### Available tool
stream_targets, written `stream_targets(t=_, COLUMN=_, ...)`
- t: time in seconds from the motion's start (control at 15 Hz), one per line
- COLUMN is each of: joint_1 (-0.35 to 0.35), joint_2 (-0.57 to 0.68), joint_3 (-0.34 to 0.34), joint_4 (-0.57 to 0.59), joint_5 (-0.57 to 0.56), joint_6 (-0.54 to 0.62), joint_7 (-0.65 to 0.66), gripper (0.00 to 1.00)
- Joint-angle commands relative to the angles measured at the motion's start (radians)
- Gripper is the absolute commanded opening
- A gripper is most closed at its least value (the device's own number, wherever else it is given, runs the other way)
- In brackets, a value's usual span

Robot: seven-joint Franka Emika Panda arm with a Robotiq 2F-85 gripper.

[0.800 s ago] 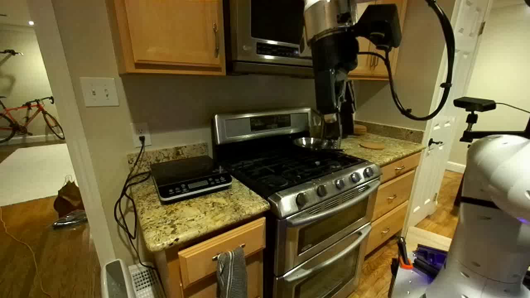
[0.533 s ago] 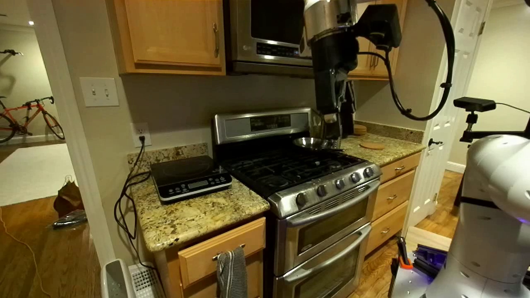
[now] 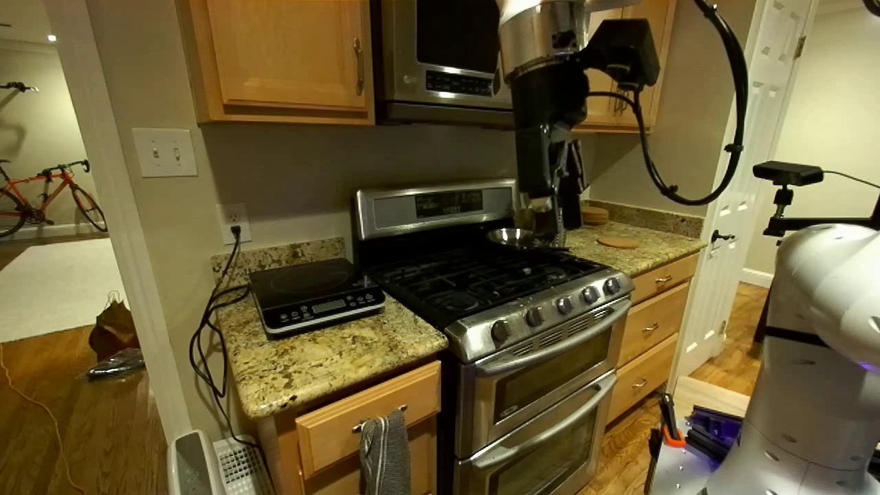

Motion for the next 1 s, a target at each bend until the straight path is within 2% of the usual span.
stream_targets(t=0.0, joint_1=-0.014, joint_2=0.02, joint_3=0.024, joint_4=-0.056, joint_5=-0.036, joint_6=0.12, joint_7=-0.032, gripper=1.0)
stream_targets(t=0.33, joint_1=-0.005, joint_2=0.101, joint_3=0.03, joint_4=-0.135, joint_5=-0.097, joint_6=0.338, joint_7=-0.072, gripper=1.0)
stream_targets(t=0.53, joint_1=-0.004, joint_2=0.172, joint_3=0.027, joint_4=-0.153, joint_5=-0.147, joint_6=0.423, joint_7=-0.085, gripper=1.0)
stream_targets(t=0.67, joint_1=0.002, joint_2=0.192, joint_3=0.029, joint_4=-0.15, joint_5=-0.17, joint_6=0.446, joint_7=-0.074, gripper=1.0)
stream_targets(t=0.73, joint_1=0.008, joint_2=0.187, joint_3=0.021, joint_4=-0.142, joint_5=-0.151, joint_6=0.415, joint_7=-0.065, gripper=1.0)
stream_targets(t=0.93, joint_1=0.009, joint_2=0.203, joint_3=0.021, joint_4=-0.141, joint_5=-0.153, joint_6=0.419, joint_7=-0.066, gripper=1.0)
